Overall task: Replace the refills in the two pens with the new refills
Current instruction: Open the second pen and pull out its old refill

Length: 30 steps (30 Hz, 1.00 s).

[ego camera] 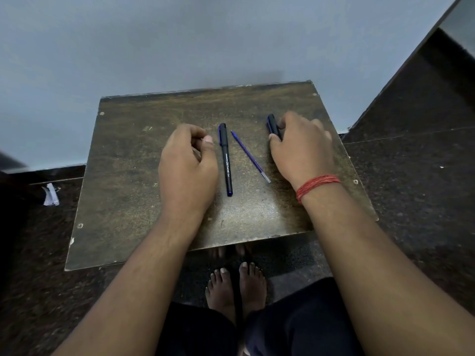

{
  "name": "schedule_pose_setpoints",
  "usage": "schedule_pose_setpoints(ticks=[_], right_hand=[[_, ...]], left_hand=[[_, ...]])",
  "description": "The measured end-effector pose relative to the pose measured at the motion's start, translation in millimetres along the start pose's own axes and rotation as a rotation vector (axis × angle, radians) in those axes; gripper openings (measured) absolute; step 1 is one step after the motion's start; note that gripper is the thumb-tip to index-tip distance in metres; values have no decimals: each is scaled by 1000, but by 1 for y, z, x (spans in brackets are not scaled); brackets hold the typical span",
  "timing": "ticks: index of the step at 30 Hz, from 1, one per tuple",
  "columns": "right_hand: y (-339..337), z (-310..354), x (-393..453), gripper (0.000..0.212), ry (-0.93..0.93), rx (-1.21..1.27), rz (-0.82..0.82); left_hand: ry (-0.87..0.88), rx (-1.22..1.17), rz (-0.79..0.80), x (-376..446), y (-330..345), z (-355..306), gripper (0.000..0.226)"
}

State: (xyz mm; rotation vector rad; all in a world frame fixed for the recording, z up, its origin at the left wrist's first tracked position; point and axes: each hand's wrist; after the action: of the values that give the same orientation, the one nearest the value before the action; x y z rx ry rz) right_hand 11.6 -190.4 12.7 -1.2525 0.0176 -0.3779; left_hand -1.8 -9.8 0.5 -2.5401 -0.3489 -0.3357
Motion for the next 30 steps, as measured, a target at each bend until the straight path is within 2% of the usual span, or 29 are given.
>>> schedule_pose_setpoints(ticks=[7,12,18,25,30], right_hand=[[0,1,0,28,11,1,3],[-8,3,-1,27,7,106,-58],[-8,11,-5,20,-38,266,-97],[-8,16,-6,20,-47,334,-149],[-8,17,-7,19,-49,354,-140]], left_hand=[[5,35,49,-1,0,-1,9],[5,76,70,0,1,1,10],[33,242,133,-2,0,-2,8],[81,437,191,-9,4,-8,23],[65,503,234,-11,8,-6,24]])
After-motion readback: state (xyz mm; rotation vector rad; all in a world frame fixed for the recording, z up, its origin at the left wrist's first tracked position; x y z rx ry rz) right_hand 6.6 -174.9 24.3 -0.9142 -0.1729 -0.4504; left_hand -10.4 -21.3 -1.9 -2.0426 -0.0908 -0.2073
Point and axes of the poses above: each hand's wrist, its own x-axis towards the middle knuckle, its own y-axis out of the palm, z = x × y
